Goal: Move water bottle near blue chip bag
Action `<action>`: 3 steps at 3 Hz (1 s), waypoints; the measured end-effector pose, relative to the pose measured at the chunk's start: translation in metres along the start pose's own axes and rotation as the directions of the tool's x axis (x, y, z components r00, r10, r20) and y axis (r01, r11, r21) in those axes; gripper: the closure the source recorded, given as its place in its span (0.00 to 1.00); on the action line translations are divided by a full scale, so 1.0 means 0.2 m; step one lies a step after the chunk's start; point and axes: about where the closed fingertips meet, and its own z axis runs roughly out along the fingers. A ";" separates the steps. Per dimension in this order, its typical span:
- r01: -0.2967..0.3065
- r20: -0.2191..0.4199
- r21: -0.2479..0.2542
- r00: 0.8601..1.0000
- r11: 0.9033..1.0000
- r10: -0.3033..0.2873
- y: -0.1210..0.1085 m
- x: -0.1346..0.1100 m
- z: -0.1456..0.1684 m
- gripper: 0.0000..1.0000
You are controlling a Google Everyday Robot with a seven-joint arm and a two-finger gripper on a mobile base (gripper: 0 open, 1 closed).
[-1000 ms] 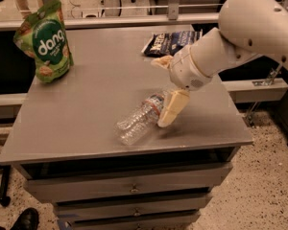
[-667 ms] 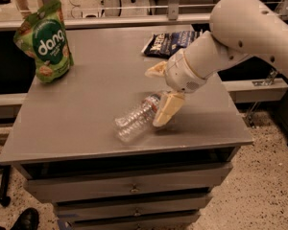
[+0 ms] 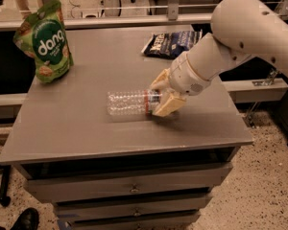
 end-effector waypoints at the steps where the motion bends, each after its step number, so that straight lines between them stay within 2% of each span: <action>1: -0.040 -0.050 0.036 0.998 0.999 0.042 -0.04 0.09 -0.10 0.87; 2: -0.164 -0.111 0.170 0.977 0.972 0.184 -0.19 0.28 -0.32 1.00; 3: -0.211 -0.107 0.181 0.967 0.961 0.233 -0.19 0.29 -0.34 1.00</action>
Offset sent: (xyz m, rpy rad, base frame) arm 0.0819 -0.1643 0.0632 -0.0878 -0.0602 -0.5957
